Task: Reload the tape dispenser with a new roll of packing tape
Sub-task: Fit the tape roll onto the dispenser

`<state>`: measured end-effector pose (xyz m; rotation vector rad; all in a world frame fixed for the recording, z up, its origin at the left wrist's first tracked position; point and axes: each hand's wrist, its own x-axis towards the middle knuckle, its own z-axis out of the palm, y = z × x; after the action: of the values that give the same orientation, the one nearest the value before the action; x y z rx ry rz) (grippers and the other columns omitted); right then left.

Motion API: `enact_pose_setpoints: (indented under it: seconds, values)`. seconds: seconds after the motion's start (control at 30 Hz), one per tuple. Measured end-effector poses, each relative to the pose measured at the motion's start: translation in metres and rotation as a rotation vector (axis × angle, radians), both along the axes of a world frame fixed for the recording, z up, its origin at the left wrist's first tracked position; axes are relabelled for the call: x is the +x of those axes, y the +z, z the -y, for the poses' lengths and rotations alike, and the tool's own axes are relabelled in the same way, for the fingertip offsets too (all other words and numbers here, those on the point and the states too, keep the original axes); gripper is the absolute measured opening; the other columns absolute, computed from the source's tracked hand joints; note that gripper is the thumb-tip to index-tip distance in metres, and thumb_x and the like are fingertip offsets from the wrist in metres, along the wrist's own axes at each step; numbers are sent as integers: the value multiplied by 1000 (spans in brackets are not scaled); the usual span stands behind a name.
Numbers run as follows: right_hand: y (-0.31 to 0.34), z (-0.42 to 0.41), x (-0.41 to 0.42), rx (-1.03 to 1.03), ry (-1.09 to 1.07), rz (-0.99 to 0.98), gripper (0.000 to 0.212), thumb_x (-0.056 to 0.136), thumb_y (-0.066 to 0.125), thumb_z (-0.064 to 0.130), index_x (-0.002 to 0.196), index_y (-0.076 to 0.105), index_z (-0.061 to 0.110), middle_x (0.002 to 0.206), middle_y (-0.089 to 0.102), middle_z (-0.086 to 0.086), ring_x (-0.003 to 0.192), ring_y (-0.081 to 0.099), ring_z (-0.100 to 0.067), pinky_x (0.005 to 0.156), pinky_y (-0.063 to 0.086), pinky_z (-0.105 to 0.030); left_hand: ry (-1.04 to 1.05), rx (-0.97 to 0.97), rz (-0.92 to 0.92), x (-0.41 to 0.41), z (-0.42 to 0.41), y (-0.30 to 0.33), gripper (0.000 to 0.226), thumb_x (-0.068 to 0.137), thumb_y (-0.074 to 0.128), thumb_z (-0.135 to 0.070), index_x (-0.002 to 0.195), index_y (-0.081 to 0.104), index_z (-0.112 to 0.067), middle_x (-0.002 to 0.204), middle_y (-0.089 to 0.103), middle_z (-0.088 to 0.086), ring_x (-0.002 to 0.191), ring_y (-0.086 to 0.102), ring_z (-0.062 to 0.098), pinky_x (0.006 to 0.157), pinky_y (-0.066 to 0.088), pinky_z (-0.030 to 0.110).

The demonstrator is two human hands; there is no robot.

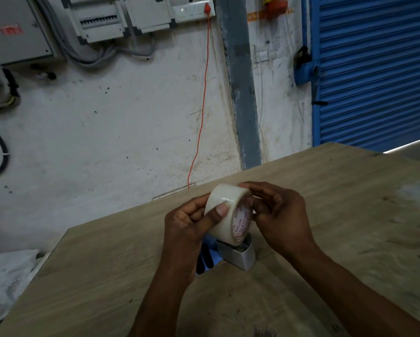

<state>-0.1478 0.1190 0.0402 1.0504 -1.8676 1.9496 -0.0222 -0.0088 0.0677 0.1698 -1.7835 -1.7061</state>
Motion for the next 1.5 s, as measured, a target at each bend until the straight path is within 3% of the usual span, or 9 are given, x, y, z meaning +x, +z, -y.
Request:
enact_pose_setpoints:
  seconds: [0.1,0.2,0.33,0.47,0.67,0.97,1.1,1.2,1.5]
  values:
    - [3,-2,3,28,-59,-124,43,83,70,-10,112,78,21,105,77,13,97,71,5,87,60,-25,30,-5,-14,0,-2,1,51,74,78,-29,122,72,-15,107,80,6,104,75,27,94,59,46]
    - [8,-4,4,86,-76,-186,41,82,74,-4,113,78,23,105,78,13,96,71,5,86,61,-27,46,-119,-23,3,3,3,59,77,77,-29,134,65,-28,116,78,-1,111,73,18,95,58,39]
    - [20,-15,3,273,-46,-255,43,79,67,13,116,75,33,106,77,16,97,71,3,85,62,-33,6,-328,-27,8,17,7,32,85,76,-24,117,78,-26,123,74,-7,124,65,16,104,53,42]
    - [35,-22,6,451,40,-293,47,76,51,40,117,75,37,104,77,18,95,72,0,82,62,-38,-40,-390,-58,9,19,7,27,79,79,-16,105,81,-10,110,79,2,114,71,18,91,56,25]
    - [38,-27,-1,547,47,-348,51,77,63,4,118,76,32,110,78,11,100,73,-6,85,61,-40,90,-520,-114,4,14,5,18,81,77,-19,95,83,-9,95,81,-2,97,75,13,87,56,19]
    - [33,-21,-7,469,91,-198,34,91,73,27,125,71,32,119,73,17,102,68,3,93,59,-32,359,-637,30,0,9,-3,7,96,71,-18,91,74,-23,90,72,-15,88,67,1,68,53,14]
    - [25,-25,8,526,209,-52,81,73,76,70,145,48,44,137,60,20,118,57,9,97,52,-18,449,-730,-4,-3,8,-9,15,98,67,-13,92,66,-27,89,68,-17,88,64,-2,69,49,10]
    - [21,-25,20,642,245,-37,127,49,81,82,156,23,47,158,37,21,139,41,2,114,41,-28,511,-718,3,-5,8,-9,18,97,66,-11,91,65,-28,87,66,-20,87,62,-7,68,45,4]
    - [37,-25,6,609,363,-116,107,53,99,45,147,48,36,137,57,21,121,56,8,103,50,-20,337,-505,43,-1,18,-3,17,99,66,-16,87,69,-28,82,71,-10,79,67,8,63,54,22]
